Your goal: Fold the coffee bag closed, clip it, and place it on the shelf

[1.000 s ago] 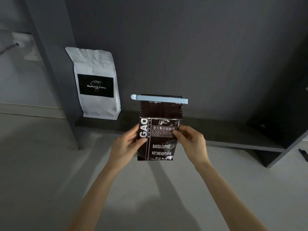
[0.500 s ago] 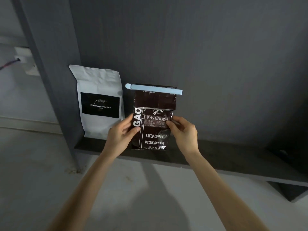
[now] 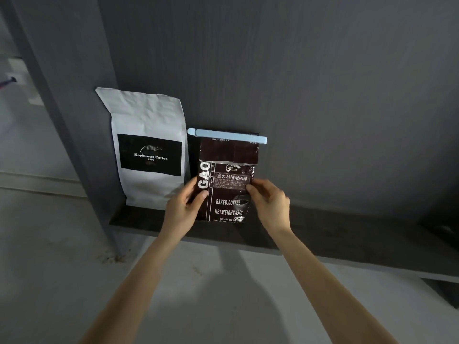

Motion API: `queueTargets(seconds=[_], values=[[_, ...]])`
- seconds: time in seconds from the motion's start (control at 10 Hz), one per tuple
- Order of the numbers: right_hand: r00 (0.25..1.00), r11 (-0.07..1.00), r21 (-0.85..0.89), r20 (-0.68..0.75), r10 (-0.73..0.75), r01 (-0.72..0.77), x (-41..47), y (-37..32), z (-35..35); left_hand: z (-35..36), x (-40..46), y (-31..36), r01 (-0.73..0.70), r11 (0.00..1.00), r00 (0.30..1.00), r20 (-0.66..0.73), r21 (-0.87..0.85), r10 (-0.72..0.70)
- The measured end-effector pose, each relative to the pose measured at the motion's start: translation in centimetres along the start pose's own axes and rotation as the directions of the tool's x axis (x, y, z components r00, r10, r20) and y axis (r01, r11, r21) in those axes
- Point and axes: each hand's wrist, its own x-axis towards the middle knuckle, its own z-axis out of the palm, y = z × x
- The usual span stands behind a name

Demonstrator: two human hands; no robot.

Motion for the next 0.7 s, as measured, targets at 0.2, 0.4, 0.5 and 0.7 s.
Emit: queueTargets(seconds=[0.2, 0.4, 0.5, 0.7], values=[[1.000, 1.000, -0.020, 0.009, 0.009, -0.009, -0.3, -0.2, 0.1, 0.2, 0.1, 0.5, -0.041, 0.997, 0.999, 0.005, 0.060, 0.041], [0.985, 0.996, -0.084, 0.169, 0.039, -0.025, -0.4, -1.3, -1.3, -0.1, 0.4, 1.6, -0.047, 0.984, 0.999, 0.035, 0.174, 0.041], [0.975, 0.990, -0.136, 0.215, 0.056, -0.027, -0.6, -1.4, -2.2, 0.1, 0.3, 2.0, -0.034, 0.970, 0.999, 0.037, 0.242, 0.026], [0.969, 0.907, -0.421, 0.235, 0.073, 0.034, -1.4, -2.2, -4.5, 0.3, 0.1, 4.6, -0.064, 0.914, 0.998, -0.001, 0.400, 0.070]])
